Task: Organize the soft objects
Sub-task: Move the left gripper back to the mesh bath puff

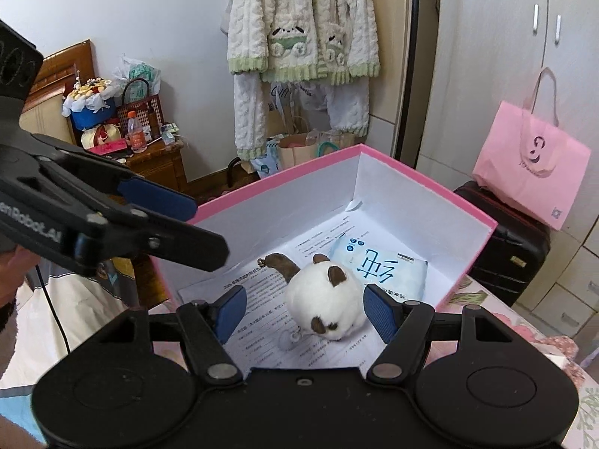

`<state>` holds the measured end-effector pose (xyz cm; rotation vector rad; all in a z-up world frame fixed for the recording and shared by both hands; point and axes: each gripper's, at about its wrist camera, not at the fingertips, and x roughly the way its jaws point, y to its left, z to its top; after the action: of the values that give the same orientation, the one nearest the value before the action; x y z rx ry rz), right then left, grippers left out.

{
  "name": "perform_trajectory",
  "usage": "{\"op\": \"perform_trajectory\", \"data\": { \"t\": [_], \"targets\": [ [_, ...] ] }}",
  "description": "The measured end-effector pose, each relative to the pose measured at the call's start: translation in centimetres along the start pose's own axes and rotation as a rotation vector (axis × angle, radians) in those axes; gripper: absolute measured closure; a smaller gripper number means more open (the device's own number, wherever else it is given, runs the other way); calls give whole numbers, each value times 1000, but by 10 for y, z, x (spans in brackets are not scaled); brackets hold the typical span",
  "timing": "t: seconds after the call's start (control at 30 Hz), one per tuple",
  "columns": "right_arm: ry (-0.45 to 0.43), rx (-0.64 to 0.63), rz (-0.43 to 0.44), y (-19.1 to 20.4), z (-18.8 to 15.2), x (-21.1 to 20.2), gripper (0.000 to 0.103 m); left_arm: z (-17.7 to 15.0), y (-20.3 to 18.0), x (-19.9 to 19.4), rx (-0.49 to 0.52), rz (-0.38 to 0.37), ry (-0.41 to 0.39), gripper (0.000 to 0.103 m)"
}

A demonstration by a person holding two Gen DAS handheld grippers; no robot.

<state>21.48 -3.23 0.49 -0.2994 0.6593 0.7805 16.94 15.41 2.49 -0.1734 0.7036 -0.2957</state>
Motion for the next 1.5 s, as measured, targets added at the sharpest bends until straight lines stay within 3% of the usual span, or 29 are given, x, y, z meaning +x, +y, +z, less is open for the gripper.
{"op": "perform_trajectory", "data": {
  "t": [0.5, 0.8, 1.17, 1.5],
  "targets": [
    [-147, 66, -69, -18, -43, -128, 28, -26, -58, -64, 163, -75, -57, 28],
    [-212, 130, -187, -39, -94, -185, 28, -48, -102, -65, 259, -166, -13, 27],
    [-221, 221, -206, -77, -149, -195, 27, -65, -150, -22, 328, -222, 79, 27],
    [-265, 246, -194, -124, -161, -166, 27, -57, -180, 38, 321, -207, 80, 27]
  ]
}}
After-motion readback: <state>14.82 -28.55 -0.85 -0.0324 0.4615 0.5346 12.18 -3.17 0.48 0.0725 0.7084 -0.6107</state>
